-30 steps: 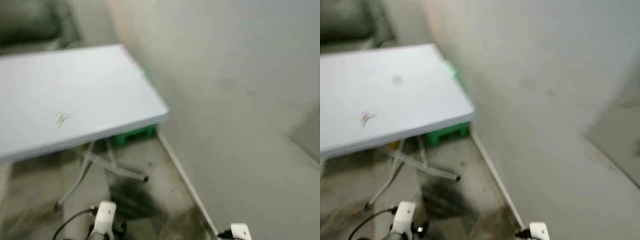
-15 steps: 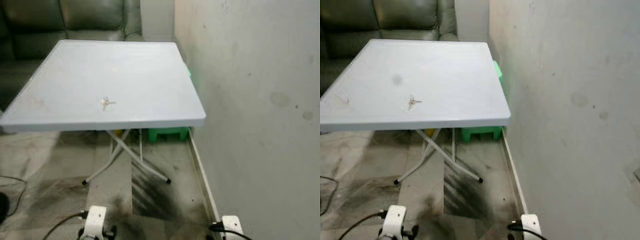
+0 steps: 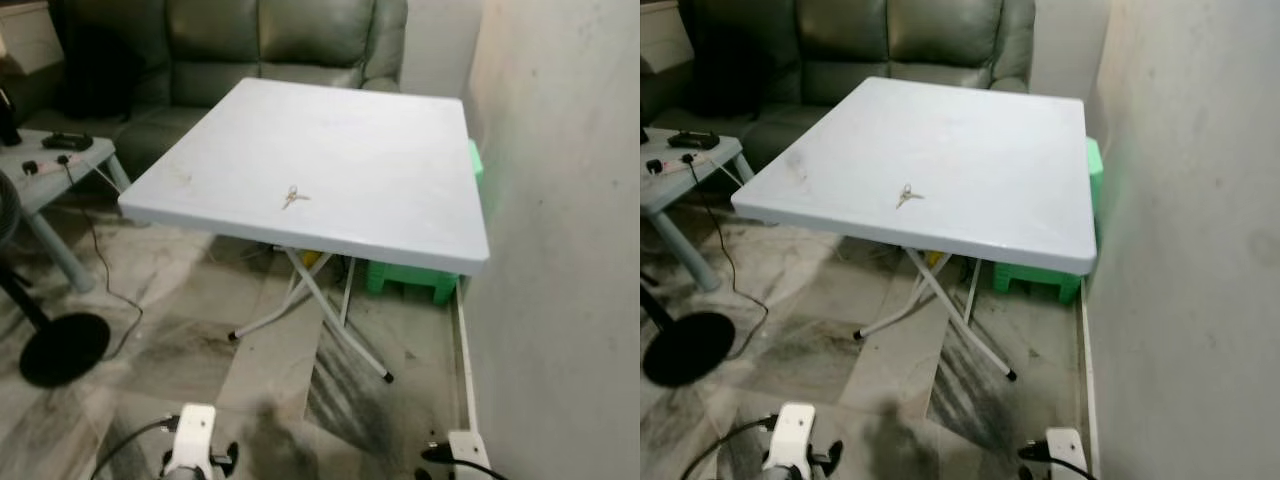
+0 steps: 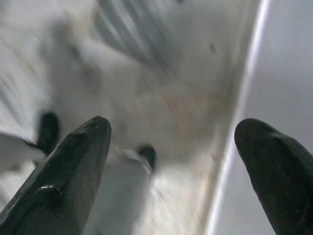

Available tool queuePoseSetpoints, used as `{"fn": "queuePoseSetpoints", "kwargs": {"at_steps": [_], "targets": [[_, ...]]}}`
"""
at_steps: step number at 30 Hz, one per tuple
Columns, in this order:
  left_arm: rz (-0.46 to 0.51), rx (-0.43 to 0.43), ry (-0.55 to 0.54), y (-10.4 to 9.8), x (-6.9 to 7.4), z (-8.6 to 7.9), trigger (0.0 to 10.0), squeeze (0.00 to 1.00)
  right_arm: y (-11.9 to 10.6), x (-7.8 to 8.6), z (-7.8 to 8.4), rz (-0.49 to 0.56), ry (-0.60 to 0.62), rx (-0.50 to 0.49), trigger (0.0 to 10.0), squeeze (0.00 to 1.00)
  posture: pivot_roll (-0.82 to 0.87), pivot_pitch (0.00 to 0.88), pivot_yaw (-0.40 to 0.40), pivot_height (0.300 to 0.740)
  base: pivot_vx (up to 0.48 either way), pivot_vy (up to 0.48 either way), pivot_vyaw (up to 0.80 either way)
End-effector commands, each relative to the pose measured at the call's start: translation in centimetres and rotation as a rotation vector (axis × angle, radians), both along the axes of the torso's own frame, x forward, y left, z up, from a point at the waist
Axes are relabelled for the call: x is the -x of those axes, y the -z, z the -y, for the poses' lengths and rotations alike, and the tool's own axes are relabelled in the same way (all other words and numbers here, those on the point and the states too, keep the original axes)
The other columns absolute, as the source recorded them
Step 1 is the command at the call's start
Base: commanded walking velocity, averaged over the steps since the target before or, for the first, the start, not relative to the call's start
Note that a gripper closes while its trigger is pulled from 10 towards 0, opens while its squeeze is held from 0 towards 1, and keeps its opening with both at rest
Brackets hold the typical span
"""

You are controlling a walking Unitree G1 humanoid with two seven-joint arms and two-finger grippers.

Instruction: Hang keys on a hook

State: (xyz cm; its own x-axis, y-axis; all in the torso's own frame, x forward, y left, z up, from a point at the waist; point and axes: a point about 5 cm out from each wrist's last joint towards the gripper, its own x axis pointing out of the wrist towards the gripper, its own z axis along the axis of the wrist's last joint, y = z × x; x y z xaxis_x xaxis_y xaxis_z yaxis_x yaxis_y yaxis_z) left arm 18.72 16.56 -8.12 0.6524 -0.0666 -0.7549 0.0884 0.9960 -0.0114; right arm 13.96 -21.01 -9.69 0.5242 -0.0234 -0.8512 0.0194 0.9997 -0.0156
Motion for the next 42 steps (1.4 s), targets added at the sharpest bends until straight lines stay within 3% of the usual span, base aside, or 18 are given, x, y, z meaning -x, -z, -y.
{"fn": "queuePoseSetpoints", "kwargs": {"at_steps": [1, 9, 42], "targets": [[-0.001, -0.015, -0.017, -0.05, 0.07, -1.04, 10.0, 0.0, -0.21, -0.78, -0.48, 0.023, 0.007, -0.017, 10.0, 0.0, 0.0, 0.0, -0.039, 0.74, 0.0, 0.0, 0.0], [0.0, -0.001, -0.034, -0.09, -0.02, -1.06, 10.0, 0.0, -0.15, -0.69, -0.59, 0.023, 0.02, -0.024, 10.0, 0.0, 0.0, 0.0, -0.036, 0.74, 0.0, 0.063, 0.0], [0.004, 0.025, -0.063, -0.09, -0.04, -0.89, 10.0, 0.0, 0.07, -0.09, -0.56, 0.007, 0.035, -0.027, 10.0, 0.0, 0.0, 0.0, -0.04, 0.74, 0.0, 0.45, 0.0]]}}
